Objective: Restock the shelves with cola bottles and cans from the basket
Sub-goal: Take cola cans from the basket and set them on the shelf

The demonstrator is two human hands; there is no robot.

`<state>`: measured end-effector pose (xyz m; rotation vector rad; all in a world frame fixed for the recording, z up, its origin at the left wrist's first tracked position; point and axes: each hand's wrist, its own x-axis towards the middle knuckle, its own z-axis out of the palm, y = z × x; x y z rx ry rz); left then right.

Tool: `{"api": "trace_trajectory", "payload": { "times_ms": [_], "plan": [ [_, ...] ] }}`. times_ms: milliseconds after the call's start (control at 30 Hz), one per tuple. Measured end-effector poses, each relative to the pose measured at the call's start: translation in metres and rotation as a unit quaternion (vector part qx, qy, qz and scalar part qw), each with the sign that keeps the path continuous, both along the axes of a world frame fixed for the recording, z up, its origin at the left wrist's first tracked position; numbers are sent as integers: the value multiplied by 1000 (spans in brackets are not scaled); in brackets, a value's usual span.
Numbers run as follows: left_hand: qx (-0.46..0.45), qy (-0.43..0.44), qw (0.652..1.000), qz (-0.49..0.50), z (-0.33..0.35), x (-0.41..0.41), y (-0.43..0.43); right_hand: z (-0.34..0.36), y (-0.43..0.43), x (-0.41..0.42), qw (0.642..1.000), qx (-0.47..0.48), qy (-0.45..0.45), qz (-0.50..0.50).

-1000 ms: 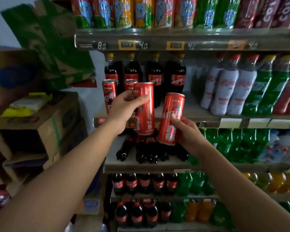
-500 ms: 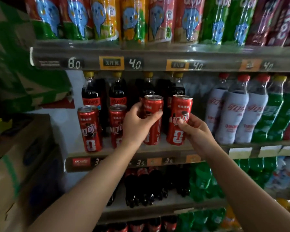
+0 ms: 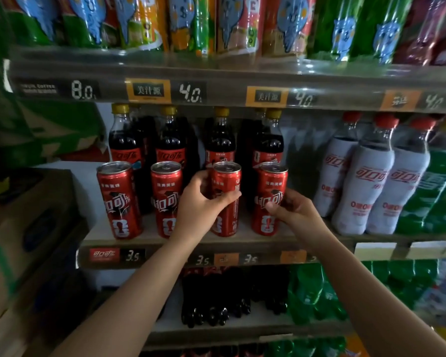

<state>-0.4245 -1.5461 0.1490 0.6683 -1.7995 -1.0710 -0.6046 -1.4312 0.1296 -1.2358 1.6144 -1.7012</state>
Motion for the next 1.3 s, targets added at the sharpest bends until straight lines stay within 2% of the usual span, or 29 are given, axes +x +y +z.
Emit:
{"api": "trace_trajectory", "payload": {
  "times_ms": [167, 333, 467, 800, 1067, 1300],
  "plan": [
    [-18, -36, 998, 43, -6, 0, 9, -1, 2, -10, 998, 34, 41, 18],
    [44, -84, 995, 17, -22, 2, 15, -7, 1, -15, 998, 53, 41, 22],
    [51, -123, 991, -1, -22, 2, 18, -9, -1, -16, 994, 84, 63, 27],
    [37, -115, 992, 39, -28, -3, 15, -8, 1, -14, 994, 82, 68, 30],
    [101, -93, 991, -7, -25, 4, 6, -5, 5, -14, 994, 91, 39, 46],
    [93, -97, 991, -1, -26, 3, 4, -4, 2, -14, 992, 111, 24, 44]
  ]
}}
